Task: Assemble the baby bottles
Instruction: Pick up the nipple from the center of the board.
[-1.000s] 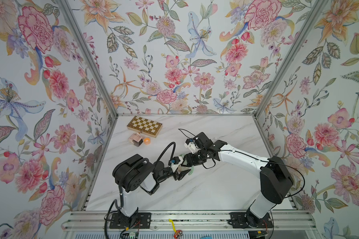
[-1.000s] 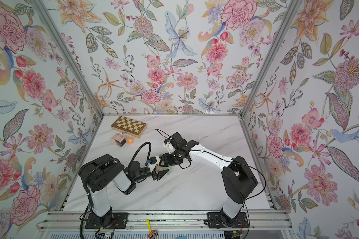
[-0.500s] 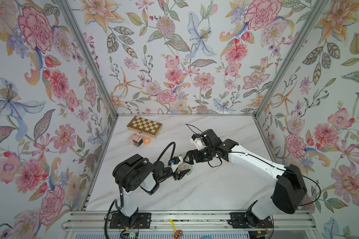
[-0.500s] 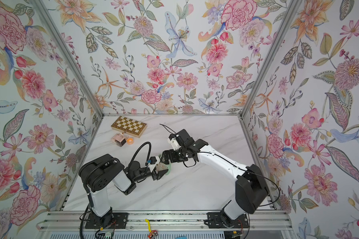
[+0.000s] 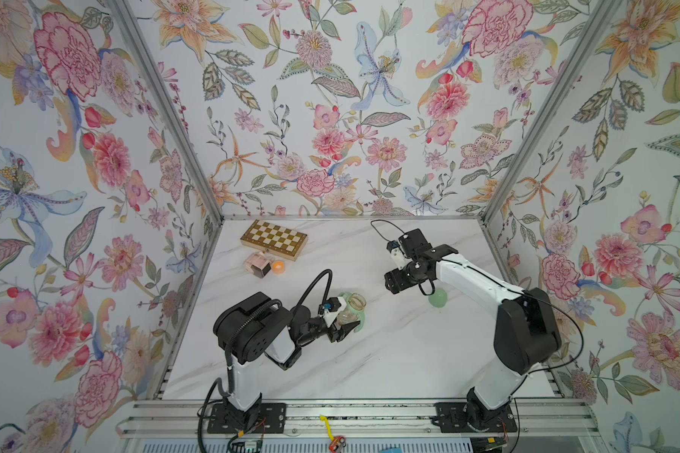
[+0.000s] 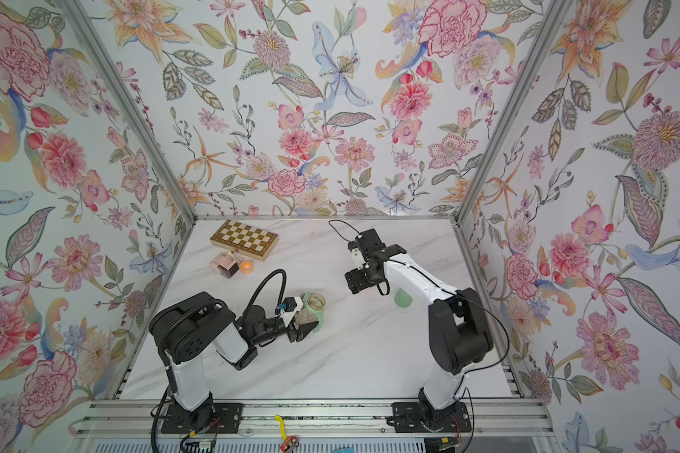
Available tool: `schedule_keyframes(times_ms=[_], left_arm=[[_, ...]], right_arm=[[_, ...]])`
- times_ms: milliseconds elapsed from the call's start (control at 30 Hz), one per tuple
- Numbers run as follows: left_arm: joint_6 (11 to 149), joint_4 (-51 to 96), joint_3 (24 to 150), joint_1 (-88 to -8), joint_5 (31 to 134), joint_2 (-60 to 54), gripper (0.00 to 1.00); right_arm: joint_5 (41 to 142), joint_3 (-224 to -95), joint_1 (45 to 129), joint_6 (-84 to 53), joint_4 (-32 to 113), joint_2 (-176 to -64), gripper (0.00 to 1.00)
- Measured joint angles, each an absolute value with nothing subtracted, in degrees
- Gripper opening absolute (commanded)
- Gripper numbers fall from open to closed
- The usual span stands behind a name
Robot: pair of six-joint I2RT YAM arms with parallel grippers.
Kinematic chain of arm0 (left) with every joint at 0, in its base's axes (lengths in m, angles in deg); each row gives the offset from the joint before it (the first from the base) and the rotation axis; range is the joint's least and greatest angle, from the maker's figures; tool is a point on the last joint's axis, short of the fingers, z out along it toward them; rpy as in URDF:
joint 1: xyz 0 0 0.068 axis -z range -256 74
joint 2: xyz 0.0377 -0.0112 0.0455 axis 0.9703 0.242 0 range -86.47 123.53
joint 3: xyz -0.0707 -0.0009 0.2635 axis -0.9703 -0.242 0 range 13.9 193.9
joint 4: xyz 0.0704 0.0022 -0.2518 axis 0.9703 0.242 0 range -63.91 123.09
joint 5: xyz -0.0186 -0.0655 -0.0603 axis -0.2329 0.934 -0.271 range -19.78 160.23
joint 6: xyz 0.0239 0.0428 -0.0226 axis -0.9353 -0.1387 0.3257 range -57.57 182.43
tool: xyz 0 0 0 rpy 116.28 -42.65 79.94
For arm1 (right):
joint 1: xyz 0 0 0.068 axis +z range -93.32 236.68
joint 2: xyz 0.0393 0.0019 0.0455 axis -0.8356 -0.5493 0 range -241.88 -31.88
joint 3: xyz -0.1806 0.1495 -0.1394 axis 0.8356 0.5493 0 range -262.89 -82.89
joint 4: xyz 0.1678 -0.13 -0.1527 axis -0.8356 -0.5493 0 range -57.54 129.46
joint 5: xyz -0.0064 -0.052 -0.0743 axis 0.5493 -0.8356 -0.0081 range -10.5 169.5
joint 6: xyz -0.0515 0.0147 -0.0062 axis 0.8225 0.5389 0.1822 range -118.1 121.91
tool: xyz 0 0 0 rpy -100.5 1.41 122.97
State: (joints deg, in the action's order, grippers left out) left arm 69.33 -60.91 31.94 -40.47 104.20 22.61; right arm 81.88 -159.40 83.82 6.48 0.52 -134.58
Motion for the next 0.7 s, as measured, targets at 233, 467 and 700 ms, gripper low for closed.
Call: schedule_keyframes(times_ms=[233, 467, 700], left_arm=[[69.3, -60.9, 31.9, -41.0, 104.0, 22.6, 0.21], [69.4, -60.9, 31.9, -41.3, 104.0, 22.6, 0.21], [69.4, -60.9, 31.9, -41.6, 104.1, 22.6, 0.21]], right_arm=[[77.2, -163.0, 86.0, 12.5, -0.9, -142.4, 0.80], [71.7, -164.7, 86.0, 14.0, -0.4, -142.6, 0.82], [70.1, -167.9, 85.5, 16.0, -0.3, -145.2, 0.77]])
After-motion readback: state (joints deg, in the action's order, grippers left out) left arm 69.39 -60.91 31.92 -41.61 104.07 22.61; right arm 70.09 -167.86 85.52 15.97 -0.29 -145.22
